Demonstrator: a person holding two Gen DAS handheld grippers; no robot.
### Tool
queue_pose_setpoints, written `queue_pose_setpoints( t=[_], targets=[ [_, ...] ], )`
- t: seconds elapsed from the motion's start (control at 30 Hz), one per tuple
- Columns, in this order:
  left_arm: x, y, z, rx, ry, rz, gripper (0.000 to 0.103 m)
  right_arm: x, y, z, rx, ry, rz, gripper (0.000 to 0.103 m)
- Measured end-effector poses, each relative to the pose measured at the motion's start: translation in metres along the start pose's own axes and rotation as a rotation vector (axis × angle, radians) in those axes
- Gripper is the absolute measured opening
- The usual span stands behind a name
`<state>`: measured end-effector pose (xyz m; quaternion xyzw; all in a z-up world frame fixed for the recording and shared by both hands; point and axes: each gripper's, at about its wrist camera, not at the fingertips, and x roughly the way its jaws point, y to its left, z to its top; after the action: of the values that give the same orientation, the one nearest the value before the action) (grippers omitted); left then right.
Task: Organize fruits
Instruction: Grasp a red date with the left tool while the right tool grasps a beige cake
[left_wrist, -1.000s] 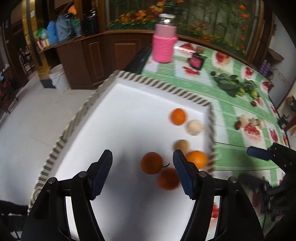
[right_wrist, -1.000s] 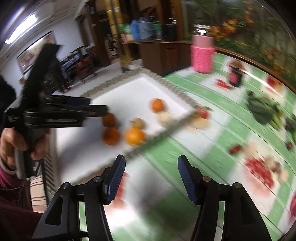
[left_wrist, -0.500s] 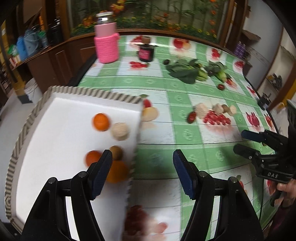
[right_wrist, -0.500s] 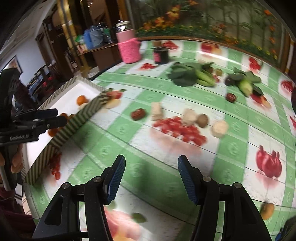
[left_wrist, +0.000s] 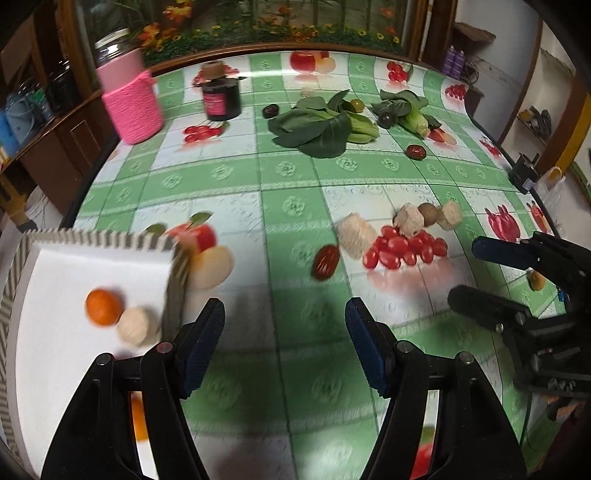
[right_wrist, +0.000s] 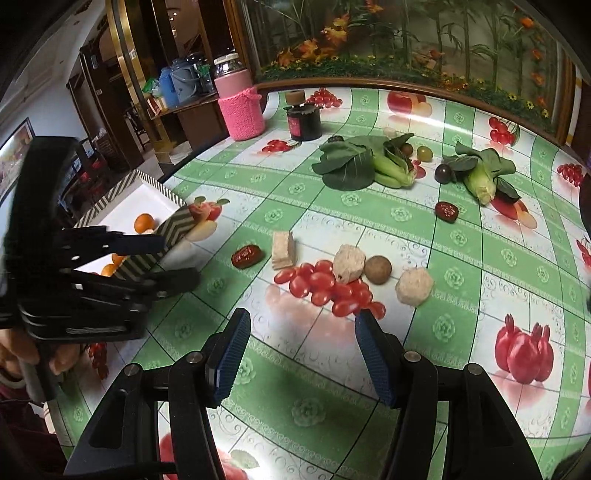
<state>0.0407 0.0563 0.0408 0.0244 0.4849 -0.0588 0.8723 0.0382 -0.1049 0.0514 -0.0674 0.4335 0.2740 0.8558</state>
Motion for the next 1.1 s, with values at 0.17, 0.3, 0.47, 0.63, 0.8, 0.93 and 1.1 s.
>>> queue_pose_setpoints(
  t=[0.17, 0.3, 0.47, 0.63, 0.8, 0.93, 1.1],
  targets=[
    [0.015, -0.011, 0.014, 0.049, 0.005, -0.015, 0.067, 0.007, -0.003, 0.010, -0.014, 0.007, -0.005, 0.061],
    [0.032, -0.016, 0.019, 0.079, 0.036, -0.024, 0.050, 0.011, -0.009, 0.015, 0.007, 0.000, 0.016, 0.061],
    [0.041, -0.010, 0.023, 0.053, 0.043, -0.052, 0.014, 0.014, -0.005, 0.020, -0.003, -0.006, 0.041, 0.061],
    [0.028, 0.005, 0.014, 0.013, 0.021, -0.019, 0.014, 0.024, 0.009, 0.030, -0.043, 0.001, 0.059, 0.060],
    [0.017, 0.017, 0.008, -0.017, 0.013, -0.005, 0.014, 0.045, 0.024, 0.042, -0.086, 0.024, 0.051, 0.059],
    [0.011, 0.022, 0.003, -0.036, 0.007, -0.013, 0.014, 0.068, 0.026, 0.052, -0.095, 0.060, 0.029, 0.047],
    [0.008, 0.024, 0.000, -0.044, 0.003, -0.022, 0.014, 0.090, 0.023, 0.053, -0.087, 0.105, 0.004, 0.020]
  ],
)
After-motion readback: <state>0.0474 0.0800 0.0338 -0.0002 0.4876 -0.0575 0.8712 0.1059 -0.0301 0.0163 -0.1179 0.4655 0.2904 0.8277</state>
